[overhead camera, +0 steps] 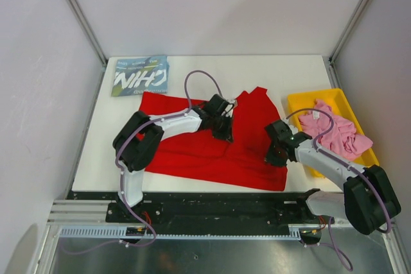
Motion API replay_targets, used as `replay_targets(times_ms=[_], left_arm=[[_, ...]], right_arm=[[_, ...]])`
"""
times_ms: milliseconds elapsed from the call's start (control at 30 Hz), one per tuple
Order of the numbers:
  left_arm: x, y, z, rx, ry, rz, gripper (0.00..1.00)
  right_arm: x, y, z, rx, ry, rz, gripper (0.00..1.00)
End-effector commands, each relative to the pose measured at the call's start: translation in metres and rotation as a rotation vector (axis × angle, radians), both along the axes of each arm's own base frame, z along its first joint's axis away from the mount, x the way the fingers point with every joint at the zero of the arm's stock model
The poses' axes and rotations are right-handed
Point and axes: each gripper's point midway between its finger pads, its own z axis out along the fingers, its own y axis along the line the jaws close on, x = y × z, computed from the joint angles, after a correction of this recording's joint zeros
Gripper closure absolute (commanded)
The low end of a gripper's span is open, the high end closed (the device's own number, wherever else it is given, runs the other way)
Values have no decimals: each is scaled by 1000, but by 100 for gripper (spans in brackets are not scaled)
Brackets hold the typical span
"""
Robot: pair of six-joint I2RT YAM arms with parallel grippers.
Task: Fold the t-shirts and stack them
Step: Fold the flattened tshirt in 1/3 of the way
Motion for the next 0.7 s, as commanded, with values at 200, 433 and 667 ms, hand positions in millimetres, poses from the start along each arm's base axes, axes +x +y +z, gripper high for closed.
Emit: replay_targets(times_ms=[200, 433, 667], left_arm=[[-13, -10, 6, -34, 9, -23, 100], [-12, -9, 6, -32, 9, -18, 100], [-13, -8, 5, -31, 11, -18, 100]], right_arm=[[6, 9, 4, 63, -39, -21, 71], [11, 10, 4, 68, -50, -24, 80], [5, -3, 0, 8, -31, -35, 80]])
